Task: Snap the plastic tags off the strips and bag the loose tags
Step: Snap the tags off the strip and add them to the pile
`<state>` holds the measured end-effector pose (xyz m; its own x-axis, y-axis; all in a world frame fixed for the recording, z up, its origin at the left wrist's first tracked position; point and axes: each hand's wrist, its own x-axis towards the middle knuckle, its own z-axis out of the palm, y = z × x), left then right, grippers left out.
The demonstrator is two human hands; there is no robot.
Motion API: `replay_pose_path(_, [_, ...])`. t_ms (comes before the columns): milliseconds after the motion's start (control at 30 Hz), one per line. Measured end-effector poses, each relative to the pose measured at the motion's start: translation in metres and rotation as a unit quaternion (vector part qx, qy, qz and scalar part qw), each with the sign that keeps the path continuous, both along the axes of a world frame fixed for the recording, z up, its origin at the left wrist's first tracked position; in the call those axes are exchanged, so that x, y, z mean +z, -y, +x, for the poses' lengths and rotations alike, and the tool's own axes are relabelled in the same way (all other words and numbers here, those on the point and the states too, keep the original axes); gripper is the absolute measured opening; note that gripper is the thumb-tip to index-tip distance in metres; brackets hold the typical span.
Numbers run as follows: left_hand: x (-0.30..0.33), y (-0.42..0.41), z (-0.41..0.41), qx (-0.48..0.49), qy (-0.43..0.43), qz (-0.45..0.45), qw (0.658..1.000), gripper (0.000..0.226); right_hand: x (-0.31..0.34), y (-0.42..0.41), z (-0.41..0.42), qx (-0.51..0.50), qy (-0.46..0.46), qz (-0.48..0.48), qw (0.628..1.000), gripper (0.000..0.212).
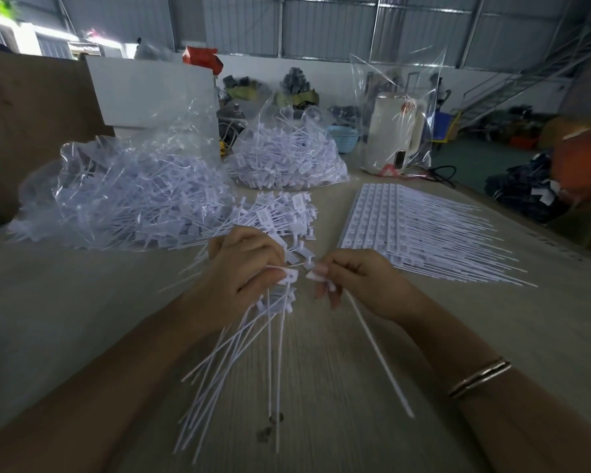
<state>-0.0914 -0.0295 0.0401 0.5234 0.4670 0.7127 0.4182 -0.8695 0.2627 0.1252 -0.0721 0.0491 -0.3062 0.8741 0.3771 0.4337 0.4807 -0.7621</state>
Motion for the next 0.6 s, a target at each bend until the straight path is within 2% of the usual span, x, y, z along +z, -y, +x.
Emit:
replay_pose_path(67, [0.001,-0.003,-0.008,0.017,0.045,-0.006,0.999,0.029,0.0,-0.002,0.011,-0.033,-0.014,-0.003,0.999,0.019])
replay_pose_path(133, [0.0,-0.01,-0.012,0.061,0.048,-0.013,0.997,0.036,-0.006,-0.003,0.013,-0.074,-0.01,-0.01,0.997,0.011])
replay_pose_path(233, [-0.004,-0.018,-0.006,0.155,-0.075,-0.036,0.984,0.062,-0.021,-0.01,-0.012,-0.148,-0.017,-0.039,0.988,0.012])
replay_pose_path(300, [-0.006,-0.019,0.0,0.249,-0.114,-0.03,0.961,0.057,-0.023,-0.013,-0.03,-0.149,0.005,-0.044,0.988,0.029])
replay_pose_path(367, [-0.003,-0.016,0.0,0.291,-0.063,0.004,0.955,0.042,-0.023,-0.013,-0.036,-0.138,0.053,-0.033,0.989,0.04])
replay_pose_path(433, [0.005,-0.011,-0.01,0.264,0.007,-0.032,0.964,0.052,-0.022,-0.009,-0.029,-0.148,0.077,-0.001,0.986,0.032])
replay_pose_path(467, [0.011,-0.005,-0.016,0.259,0.007,-0.079,0.963,0.062,-0.02,-0.008,-0.023,-0.168,0.09,0.007,0.982,0.02])
replay_pose_path(500, [0.015,-0.001,-0.023,0.284,-0.052,-0.122,0.95,0.075,-0.018,-0.006,-0.017,-0.194,0.106,0.0,0.975,0.012])
replay_pose_path(567, [0.016,0.008,-0.032,0.34,-0.255,-0.198,0.883,0.102,-0.017,-0.005,-0.006,-0.222,0.167,-0.044,0.96,0.031])
replay_pose_path(600, [0.013,0.013,-0.031,0.336,-0.31,-0.232,0.859,0.108,-0.017,-0.004,-0.005,-0.209,0.215,-0.064,0.952,0.033])
